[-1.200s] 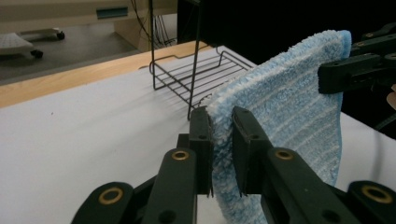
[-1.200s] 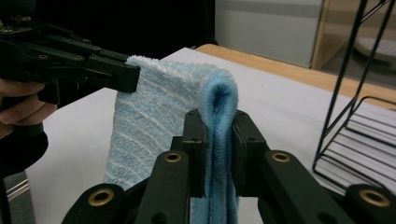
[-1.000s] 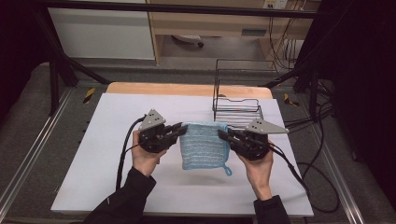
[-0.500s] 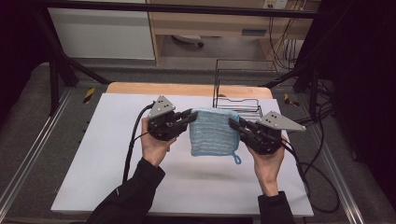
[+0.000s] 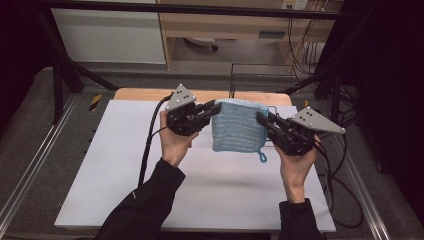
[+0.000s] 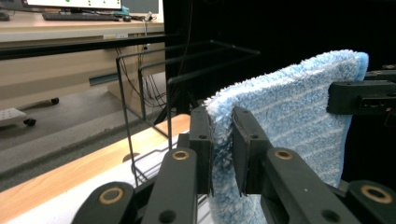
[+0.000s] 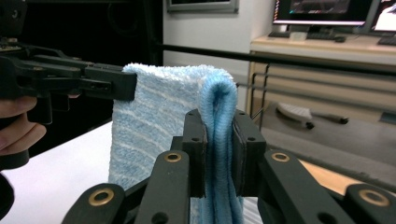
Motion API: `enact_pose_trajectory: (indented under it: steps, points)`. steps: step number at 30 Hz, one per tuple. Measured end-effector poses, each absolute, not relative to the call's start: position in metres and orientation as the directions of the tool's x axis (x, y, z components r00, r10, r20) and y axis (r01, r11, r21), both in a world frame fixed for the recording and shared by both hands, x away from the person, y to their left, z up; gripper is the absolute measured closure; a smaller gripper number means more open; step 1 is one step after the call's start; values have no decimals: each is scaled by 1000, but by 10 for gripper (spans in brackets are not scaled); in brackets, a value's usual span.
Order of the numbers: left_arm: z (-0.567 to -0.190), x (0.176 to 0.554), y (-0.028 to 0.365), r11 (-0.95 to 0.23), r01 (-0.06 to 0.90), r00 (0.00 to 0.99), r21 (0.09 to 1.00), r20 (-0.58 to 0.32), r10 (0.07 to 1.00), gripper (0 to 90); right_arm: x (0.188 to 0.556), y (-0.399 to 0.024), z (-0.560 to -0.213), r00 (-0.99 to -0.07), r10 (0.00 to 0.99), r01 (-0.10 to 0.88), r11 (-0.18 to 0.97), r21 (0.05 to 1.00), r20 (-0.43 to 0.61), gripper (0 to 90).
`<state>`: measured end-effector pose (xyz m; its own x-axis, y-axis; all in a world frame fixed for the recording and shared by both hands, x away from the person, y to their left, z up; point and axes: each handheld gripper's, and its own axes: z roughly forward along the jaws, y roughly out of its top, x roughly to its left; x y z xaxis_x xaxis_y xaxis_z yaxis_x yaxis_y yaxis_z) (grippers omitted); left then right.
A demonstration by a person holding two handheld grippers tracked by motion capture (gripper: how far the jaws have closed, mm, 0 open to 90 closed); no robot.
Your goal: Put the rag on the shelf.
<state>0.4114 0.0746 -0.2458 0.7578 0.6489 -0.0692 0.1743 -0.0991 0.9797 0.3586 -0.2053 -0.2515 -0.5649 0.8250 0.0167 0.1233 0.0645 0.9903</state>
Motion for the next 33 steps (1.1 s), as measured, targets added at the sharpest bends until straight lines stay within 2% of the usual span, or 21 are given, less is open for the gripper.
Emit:
enact_pose_trajectory:
  steps: [20, 33]
  points:
    - [-198, 430, 47, -74, 86, 776, 994, -20, 630, 792, 366, -225, -206, -489, 872, 34, 55, 998, -32, 789]
    - [-176, 447, 36, -40, 62, 779, 997, -23, 627, 792, 384, -234, -185, -459, 888, -16, 32, 999, -36, 789]
